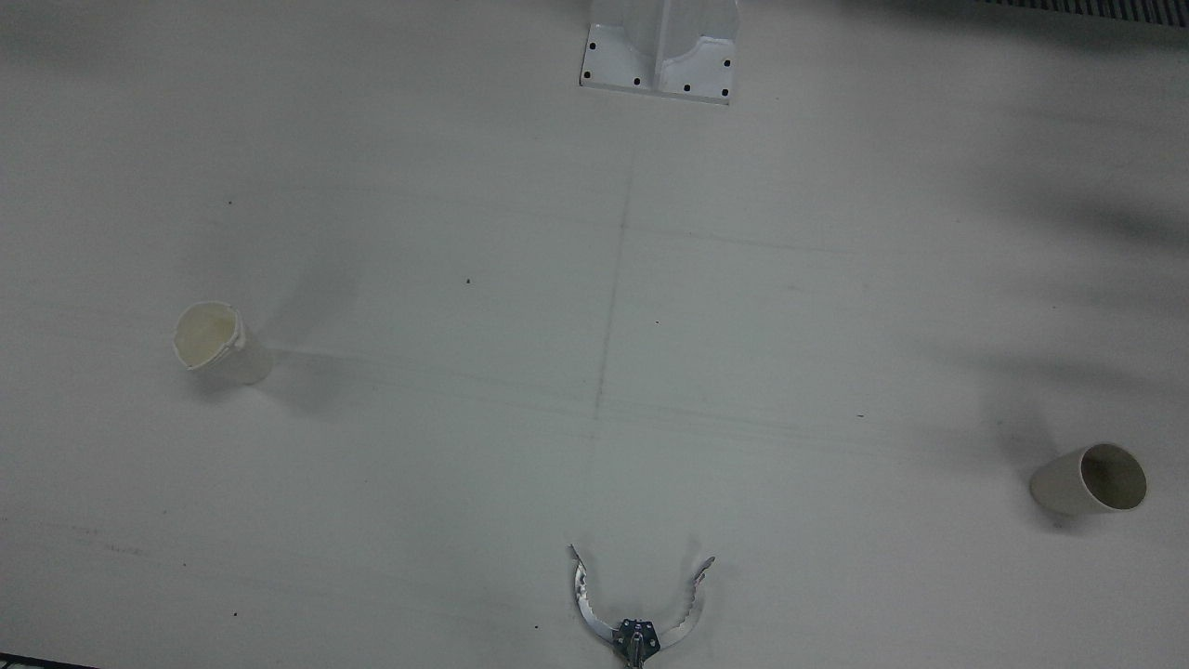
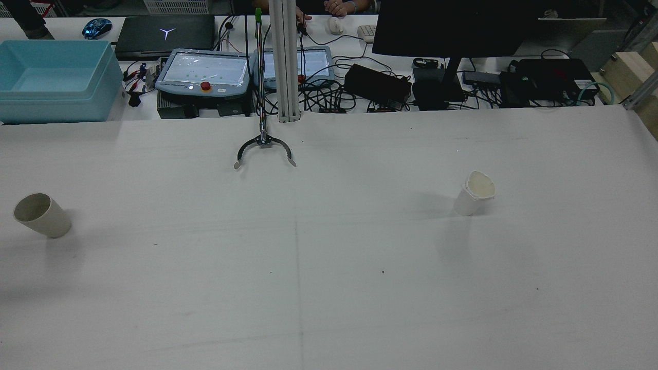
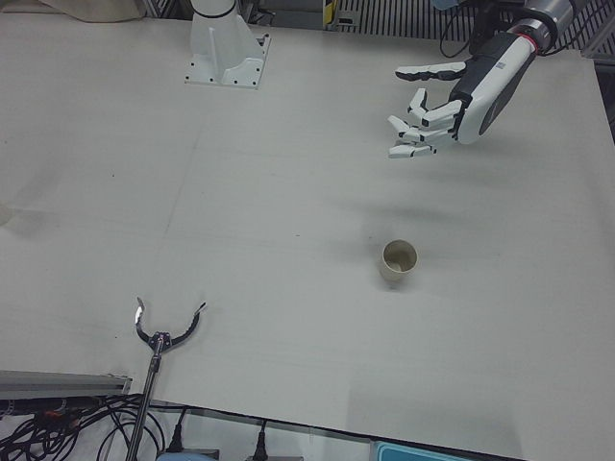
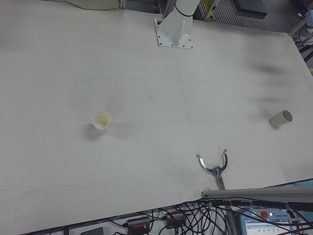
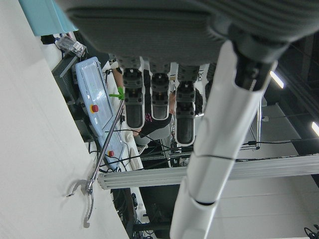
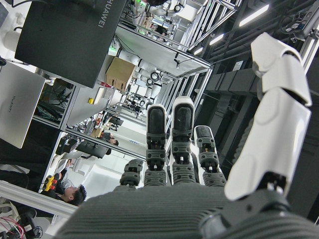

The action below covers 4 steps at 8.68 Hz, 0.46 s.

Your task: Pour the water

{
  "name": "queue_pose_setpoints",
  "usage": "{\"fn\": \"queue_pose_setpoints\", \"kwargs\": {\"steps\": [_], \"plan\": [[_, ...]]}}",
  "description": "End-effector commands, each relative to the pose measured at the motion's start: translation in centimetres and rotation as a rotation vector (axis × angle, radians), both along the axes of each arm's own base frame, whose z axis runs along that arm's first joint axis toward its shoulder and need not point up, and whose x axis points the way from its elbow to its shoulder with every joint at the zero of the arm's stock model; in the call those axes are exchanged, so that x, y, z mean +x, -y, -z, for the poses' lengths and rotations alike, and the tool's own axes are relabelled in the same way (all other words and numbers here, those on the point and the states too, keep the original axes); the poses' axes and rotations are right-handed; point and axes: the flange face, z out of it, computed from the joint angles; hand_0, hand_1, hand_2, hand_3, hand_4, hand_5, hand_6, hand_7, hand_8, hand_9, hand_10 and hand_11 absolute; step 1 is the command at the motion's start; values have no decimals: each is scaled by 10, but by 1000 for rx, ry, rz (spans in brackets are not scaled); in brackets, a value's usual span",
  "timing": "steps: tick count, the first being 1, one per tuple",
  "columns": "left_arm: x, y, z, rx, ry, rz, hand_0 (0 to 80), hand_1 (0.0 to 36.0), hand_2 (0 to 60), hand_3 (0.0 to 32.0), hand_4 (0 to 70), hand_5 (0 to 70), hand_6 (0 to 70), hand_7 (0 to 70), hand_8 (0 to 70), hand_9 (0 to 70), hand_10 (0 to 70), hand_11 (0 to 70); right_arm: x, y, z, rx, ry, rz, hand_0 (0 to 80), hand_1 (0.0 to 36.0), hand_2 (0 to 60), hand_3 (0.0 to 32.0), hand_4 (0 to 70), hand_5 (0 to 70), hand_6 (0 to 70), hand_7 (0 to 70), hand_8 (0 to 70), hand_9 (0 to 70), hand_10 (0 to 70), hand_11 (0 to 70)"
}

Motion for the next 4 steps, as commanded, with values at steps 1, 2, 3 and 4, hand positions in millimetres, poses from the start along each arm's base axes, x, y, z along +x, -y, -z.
{"fn": "queue_pose_setpoints", "kwargs": {"steps": [1,2,3,4], "plan": [[0,0,0,0,0,1,800,360,0,0,374,700,364,385,223,189,191,318,0,1,0,2,0,0,489,149,233,0,155,134,469,477,319,405,61,101],[0,0,0,0,0,1,800,360,0,0,376,700,365,385,224,190,191,319,0,1,0,0,0,0,489,149,235,0,156,134,470,477,317,402,60,100],[0,0,0,0,0,-1,800,360,0,0,375,700,365,386,224,190,191,318,0,1,0,0,0,2,489,149,236,0,160,134,471,473,317,401,62,102],[0,0,0,-2,0,1,800,360,0,0,375,700,365,386,224,190,191,319,0,1,0,0,0,0,488,149,236,0,154,134,468,473,315,399,61,101]]}}
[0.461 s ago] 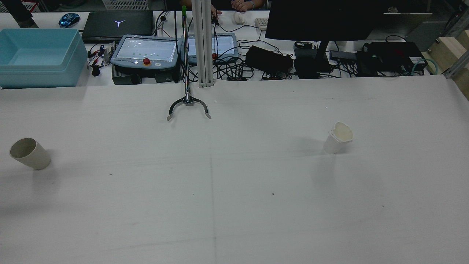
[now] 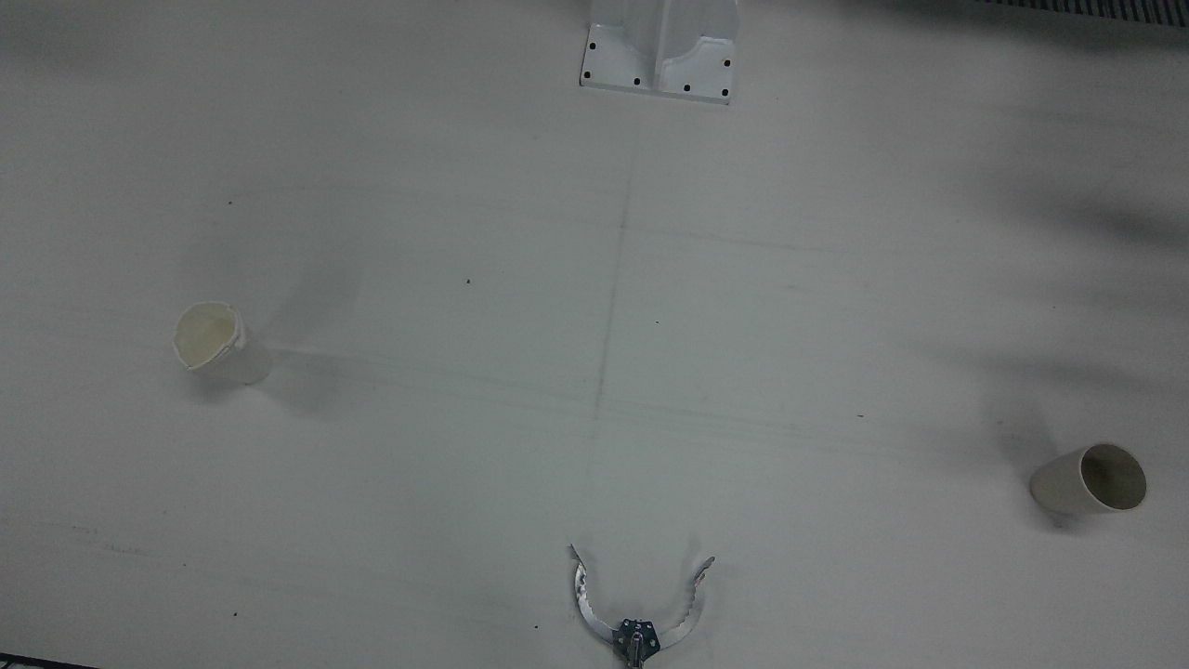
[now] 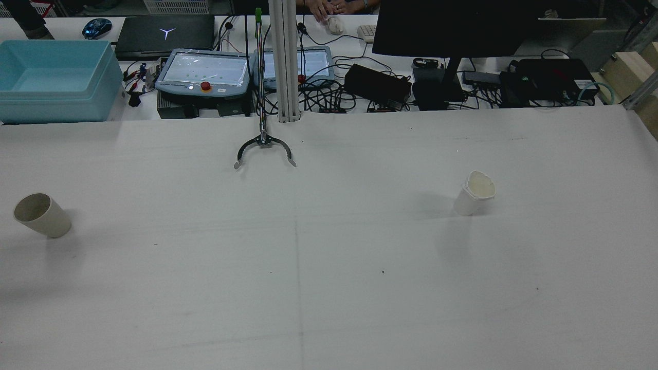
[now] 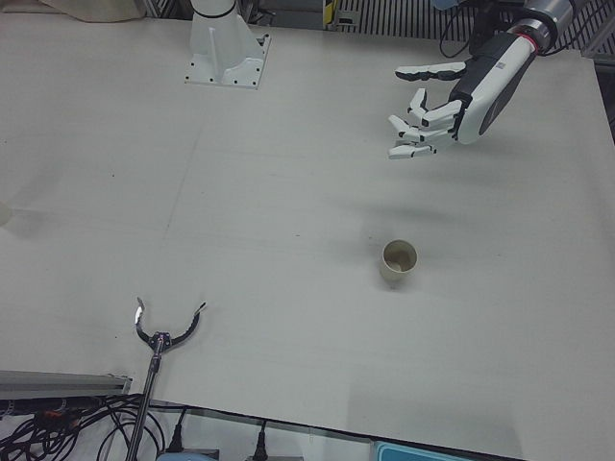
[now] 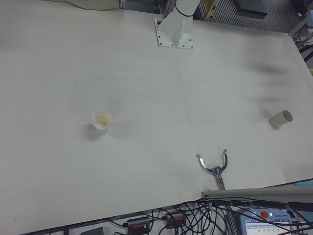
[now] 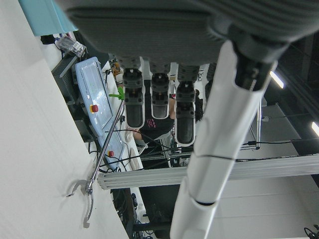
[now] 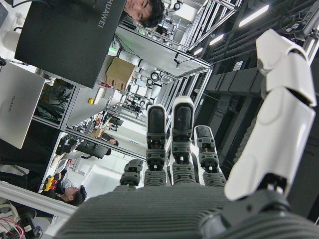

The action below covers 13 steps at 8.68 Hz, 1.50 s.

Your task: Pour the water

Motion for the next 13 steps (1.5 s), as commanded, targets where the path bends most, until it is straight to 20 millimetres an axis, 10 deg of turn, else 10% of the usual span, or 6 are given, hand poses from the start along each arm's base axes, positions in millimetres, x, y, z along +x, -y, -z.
{"fn": "queue_pose_setpoints", "kwargs": {"steps": [1,3,6,11,12,13], "plan": [[0,0,0,2,1,-1,800,360,0,0,366,700,365,388,224,190,192,320,1,0,1,2,1,-2,490,152,233,0,138,134,457,464,310,393,64,106],[-1,0,-1,5,12,5,800,360,0,0,292,700,322,338,200,150,168,288,2,4,6,20,-9,-4,507,189,227,4,25,121,308,292,202,236,29,60],[-6,5,19,105,101,70,800,359,0,0,267,700,309,315,196,126,164,282,7,25,29,56,-170,-14,566,247,102,320,0,98,54,6,56,28,0,0],[18,85,-44,139,193,160,800,353,0,0,264,663,255,253,175,97,158,273,4,22,21,23,-251,30,539,235,131,320,0,86,55,33,64,50,0,0],[39,89,-51,145,197,136,800,359,0,0,255,560,230,220,161,78,143,253,4,22,18,17,-250,29,526,221,130,320,0,82,53,33,67,56,0,0],[48,93,-52,162,209,190,800,360,0,0,226,203,169,155,133,41,116,214,4,22,12,3,-250,32,522,216,127,320,0,81,55,32,67,58,0,0]]}}
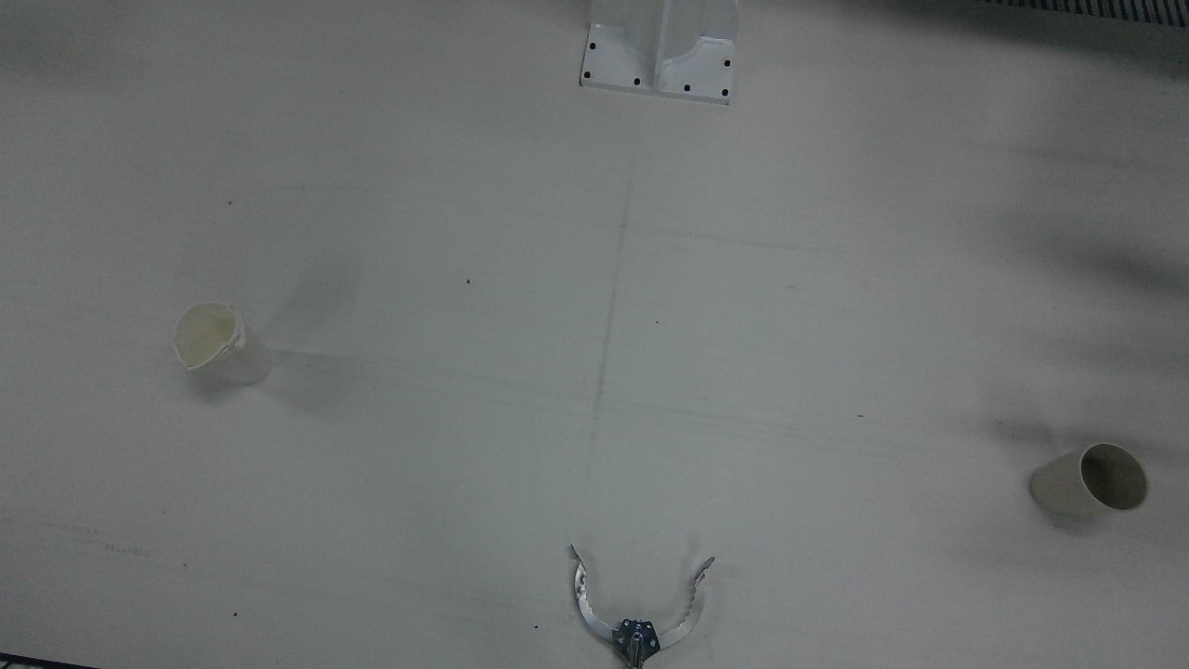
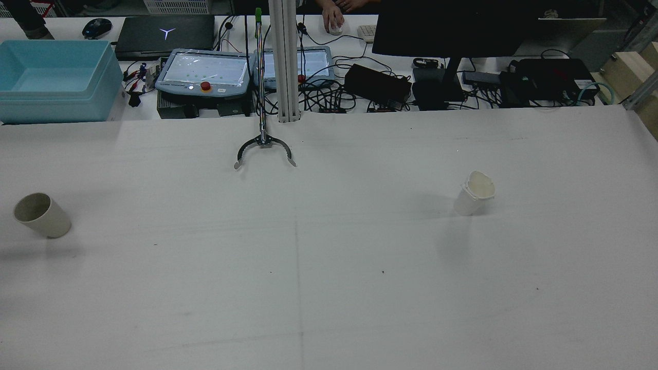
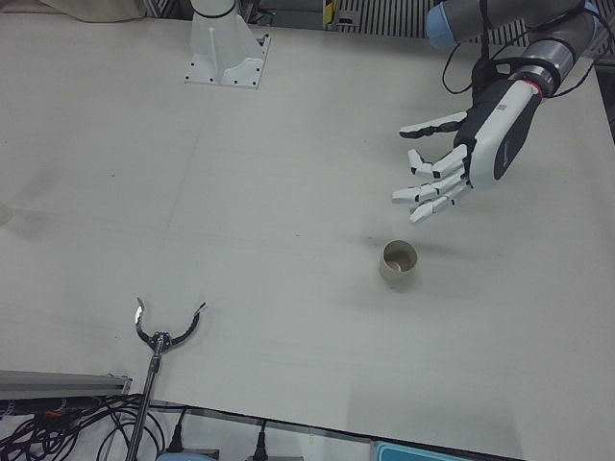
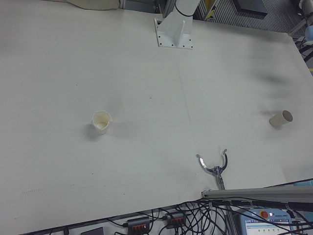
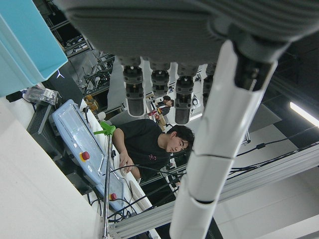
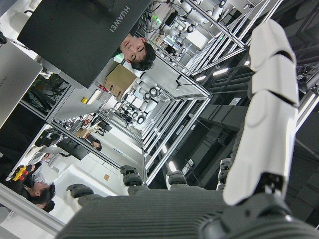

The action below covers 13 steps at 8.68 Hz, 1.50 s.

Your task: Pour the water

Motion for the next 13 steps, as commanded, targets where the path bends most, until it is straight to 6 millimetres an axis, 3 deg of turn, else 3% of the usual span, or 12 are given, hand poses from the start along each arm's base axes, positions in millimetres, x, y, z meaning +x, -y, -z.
{"fn": "queue_pose_setpoints", "kwargs": {"steps": [1,2,3,4,5,6,7,8,11,12,13], "plan": [[36,24,-36,18,53,96,800,360,0,54,142,0,74,49,81,0,63,141,-1,-1,-12,-31,-13,4,516,211,130,320,0,81,68,48,70,61,0,0],[38,30,-56,3,60,99,800,358,0,28,122,0,42,19,64,0,47,117,-1,-2,-12,-31,-11,2,514,207,131,320,0,81,77,55,75,66,0,0],[50,35,-84,-48,78,72,800,289,0,2,124,0,20,2,53,0,30,83,-1,-2,-14,-36,-12,2,515,207,134,320,0,82,85,60,78,70,0,0],[69,33,-97,-61,81,31,800,216,0,0,148,0,14,1,50,0,18,57,-1,-2,-14,-36,-12,2,514,206,138,312,0,83,95,67,82,75,0,0],[78,30,-120,-89,99,13,605,133,0,0,153,0,2,0,37,0,3,26,-1,-2,-14,-36,-12,2,511,202,143,296,0,83,104,69,87,80,0,0],[83,29,-154,-111,103,3,526,76,0,0,148,0,0,0,29,0,0,10,0,-3,-14,-36,-9,1,511,201,146,280,0,83,111,74,89,82,0,0],[82,26,-173,-125,109,4,458,6,0,0,150,0,0,0,22,0,0,0,-1,-3,-14,-37,-5,1,511,199,151,268,0,84,123,87,98,95,0,0],[81,25,-187,-130,113,4,476,25,0,0,148,0,0,0,24,0,0,5,-1,-5,-16,-41,-3,1,511,199,152,260,0,85,127,90,100,99,0,0],[84,18,-232,-123,147,0,611,141,0,0,139,0,9,4,37,0,13,42,-1,-6,-17,-43,-4,1,507,194,155,230,0,82,129,85,102,100,0,0],[85,22,-224,-61,181,17,800,273,0,0,119,0,17,13,52,11,29,80,-1,-6,-17,-43,-4,1,508,194,152,226,0,82,131,85,102,99,0,0],[88,25,-220,-12,225,34,800,353,0,2,94,0,13,14,62,17,39,103,-1,-6,-17,-43,-5,0,507,194,154,230,0,83,133,90,104,103,0,0]]}}
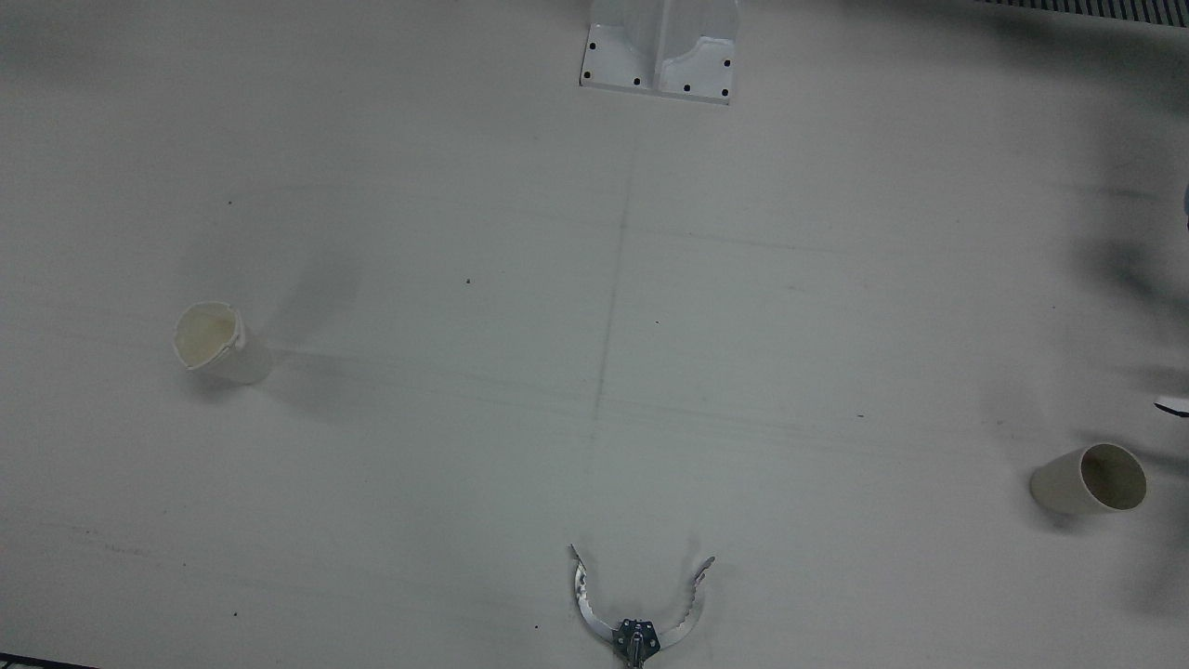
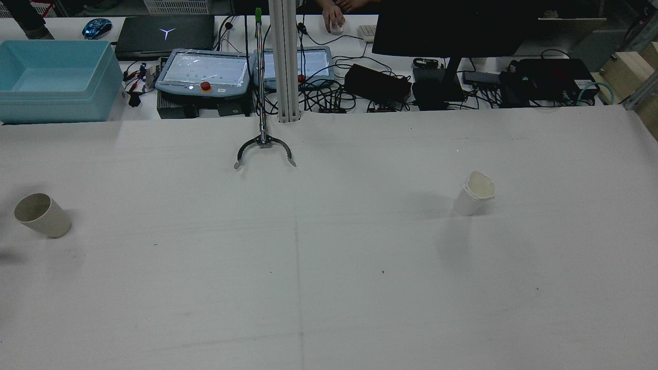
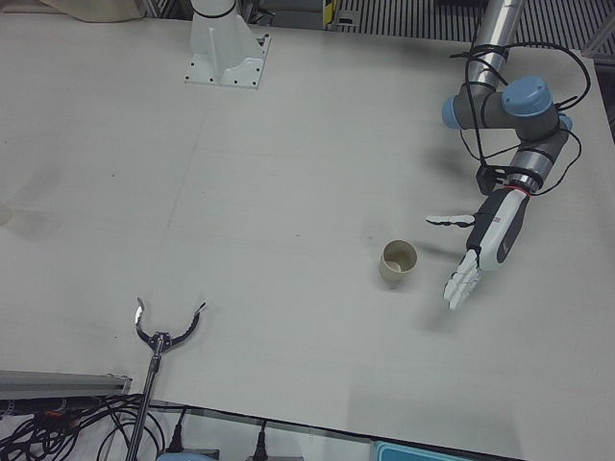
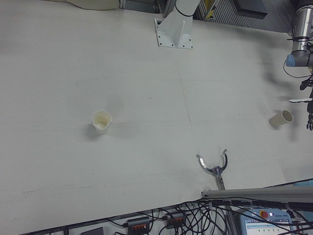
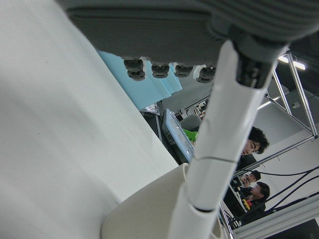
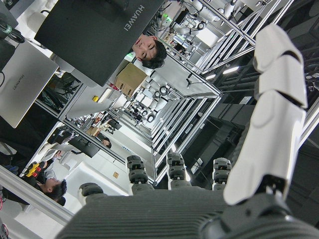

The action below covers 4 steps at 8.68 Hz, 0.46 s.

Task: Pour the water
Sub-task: 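Reach the left hand down to the beige cup lying on its side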

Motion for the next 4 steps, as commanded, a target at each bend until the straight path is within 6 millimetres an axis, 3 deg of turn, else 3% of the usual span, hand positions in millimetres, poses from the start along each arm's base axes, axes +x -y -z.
{"fn": "queue_pose_setpoints", "kwargs": {"steps": [1,2,3,4], "plan": [[9,8,5,118,90,16,800,347,0,20,82,0,5,8,60,15,42,106,0,-1,0,-2,0,-1,508,193,155,230,0,83,137,97,101,99,0,0],[12,12,3,113,98,15,800,320,0,26,81,0,2,6,56,12,40,102,0,-1,0,-2,1,-1,508,193,154,232,0,83,138,97,102,99,0,0],[28,15,-18,92,99,-16,800,306,0,24,93,0,10,13,56,14,41,102,1,1,2,4,1,-3,507,193,156,238,0,83,137,96,100,97,0,0],[32,14,-31,80,105,-25,800,271,0,18,115,0,23,22,57,15,39,94,2,1,2,5,1,-6,509,195,164,242,0,83,144,107,101,100,0,0]]}}
